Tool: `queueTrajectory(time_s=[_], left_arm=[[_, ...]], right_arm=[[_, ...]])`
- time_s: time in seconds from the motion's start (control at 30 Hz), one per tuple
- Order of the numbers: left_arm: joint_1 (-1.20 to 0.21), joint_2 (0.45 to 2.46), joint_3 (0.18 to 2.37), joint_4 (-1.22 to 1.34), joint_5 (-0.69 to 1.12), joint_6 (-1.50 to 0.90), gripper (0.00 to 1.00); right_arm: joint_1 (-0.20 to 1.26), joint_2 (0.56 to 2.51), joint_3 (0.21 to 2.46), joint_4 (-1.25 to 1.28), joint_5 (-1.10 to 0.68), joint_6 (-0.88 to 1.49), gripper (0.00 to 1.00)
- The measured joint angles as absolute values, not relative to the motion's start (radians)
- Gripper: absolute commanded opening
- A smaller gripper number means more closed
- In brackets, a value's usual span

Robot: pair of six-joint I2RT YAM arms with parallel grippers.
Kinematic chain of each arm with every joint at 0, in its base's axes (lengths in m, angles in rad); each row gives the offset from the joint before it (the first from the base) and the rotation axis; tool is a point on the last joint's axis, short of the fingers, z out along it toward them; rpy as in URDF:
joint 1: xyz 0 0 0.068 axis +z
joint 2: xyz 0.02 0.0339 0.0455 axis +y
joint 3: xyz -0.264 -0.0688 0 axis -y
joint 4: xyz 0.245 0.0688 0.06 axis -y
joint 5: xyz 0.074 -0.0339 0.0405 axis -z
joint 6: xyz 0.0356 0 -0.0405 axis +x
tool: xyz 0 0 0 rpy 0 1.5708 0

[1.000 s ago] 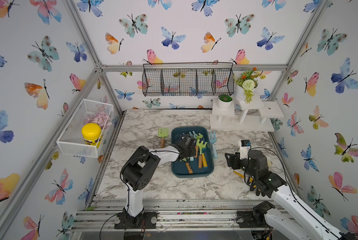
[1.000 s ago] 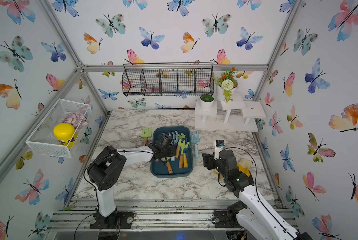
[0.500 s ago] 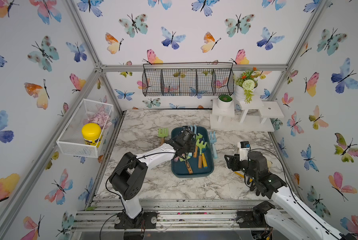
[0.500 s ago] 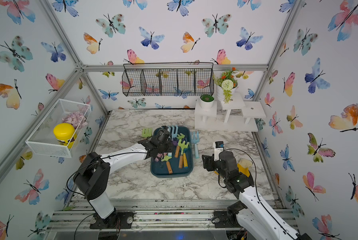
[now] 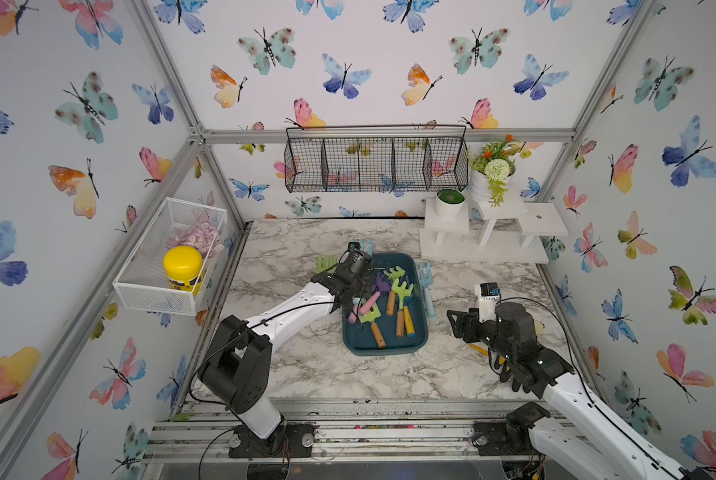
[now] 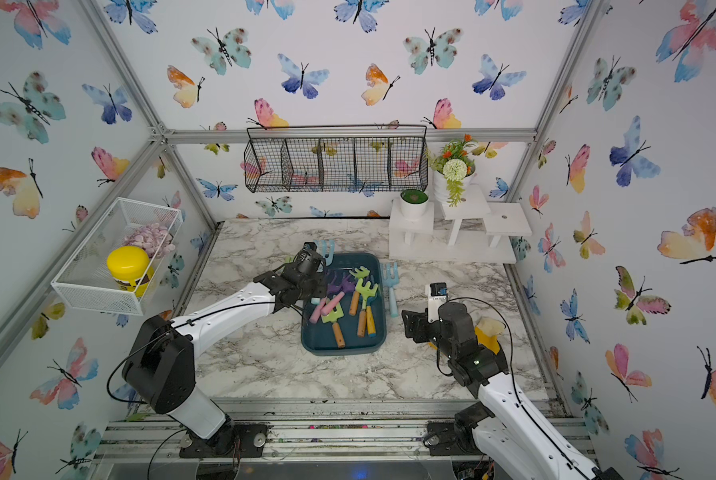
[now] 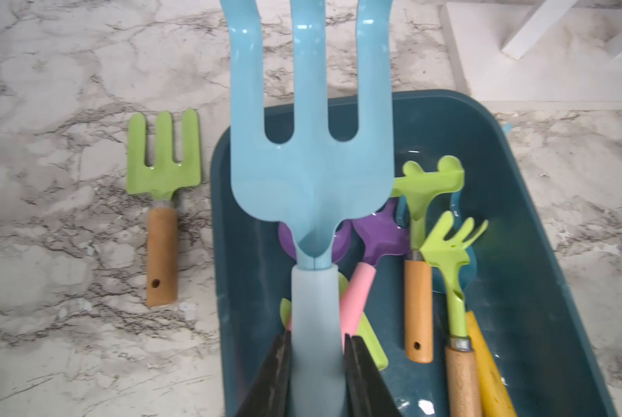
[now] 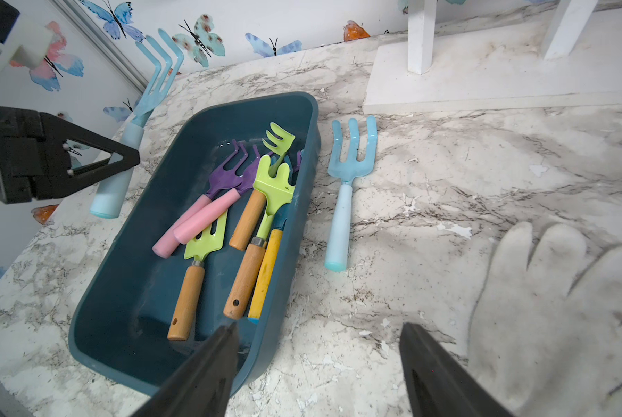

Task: Take the hand rake out of the storage box
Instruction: Pick up the rake from the storage box, then place the rake at the center of the board.

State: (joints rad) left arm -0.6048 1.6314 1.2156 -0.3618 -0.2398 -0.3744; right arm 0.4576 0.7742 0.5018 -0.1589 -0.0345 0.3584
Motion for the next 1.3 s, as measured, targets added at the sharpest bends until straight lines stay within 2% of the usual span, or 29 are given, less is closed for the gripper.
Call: queueTrajectory(time_s=[0.5,1.3], left_arm=[[-0.425,1.630,1.201,-0.398,-0.322,-0.228,0.17],[-0.243,1.894,1.285,-0.378,-0.350,-0.101,0.15]], right_arm=[[0.458,0.791,0.496,-0.157,-0.128,0.355,0.93],[0.458,0.814,0.486,-0.148,-0.255,0.347,0.92]])
